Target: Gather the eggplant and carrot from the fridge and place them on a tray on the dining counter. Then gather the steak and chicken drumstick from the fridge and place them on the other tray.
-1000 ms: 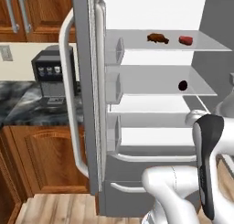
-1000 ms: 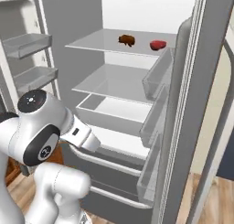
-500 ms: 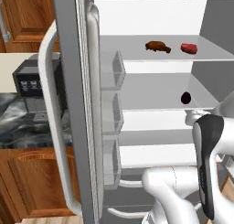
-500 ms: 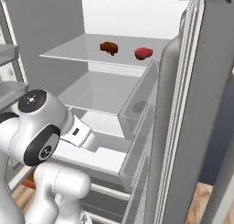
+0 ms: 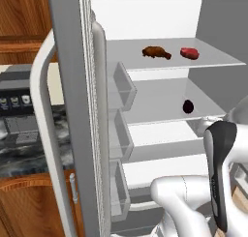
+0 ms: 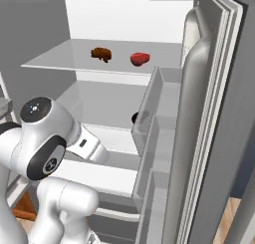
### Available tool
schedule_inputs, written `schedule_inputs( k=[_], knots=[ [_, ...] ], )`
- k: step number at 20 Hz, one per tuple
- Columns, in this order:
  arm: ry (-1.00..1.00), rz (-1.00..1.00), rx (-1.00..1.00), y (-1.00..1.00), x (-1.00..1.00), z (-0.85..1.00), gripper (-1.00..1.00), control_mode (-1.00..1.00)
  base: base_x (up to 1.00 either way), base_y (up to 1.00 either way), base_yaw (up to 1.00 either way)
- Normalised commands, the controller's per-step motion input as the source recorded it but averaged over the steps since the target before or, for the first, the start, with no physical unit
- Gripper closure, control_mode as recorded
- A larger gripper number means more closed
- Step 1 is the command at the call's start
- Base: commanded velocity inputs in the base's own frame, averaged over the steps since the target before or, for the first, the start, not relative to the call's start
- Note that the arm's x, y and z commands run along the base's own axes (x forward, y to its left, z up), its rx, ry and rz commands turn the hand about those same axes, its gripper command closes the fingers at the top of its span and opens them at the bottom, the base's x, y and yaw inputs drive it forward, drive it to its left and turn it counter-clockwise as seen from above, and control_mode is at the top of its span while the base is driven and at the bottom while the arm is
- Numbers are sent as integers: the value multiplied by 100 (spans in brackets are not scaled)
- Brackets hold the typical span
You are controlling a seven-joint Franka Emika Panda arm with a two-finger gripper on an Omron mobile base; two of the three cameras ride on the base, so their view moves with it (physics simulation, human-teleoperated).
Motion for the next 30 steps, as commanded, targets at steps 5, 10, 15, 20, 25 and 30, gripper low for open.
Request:
schedule_inputs(
  k=[5, 10, 15, 20, 25, 30],
  knots=[
    [0, -8, 0, 4, 40, 4, -100, -100, 20, 3, -10],
    [0, 0, 1, -1, 78, 23, -100, -100, 0, 0, 0],
    [0, 0, 0, -16, 80, 8, -100, -100, 0, 0, 0],
    [0, 0, 0, -25, 71, -3, -100, -100, 0, 0, 0],
    [0, 0, 0, -39, 43, -10, -100, -100, 0, 0, 0],
    [-2, 0, 0, -21, 3, -4, -100, -100, 0, 0, 0]
  ],
)
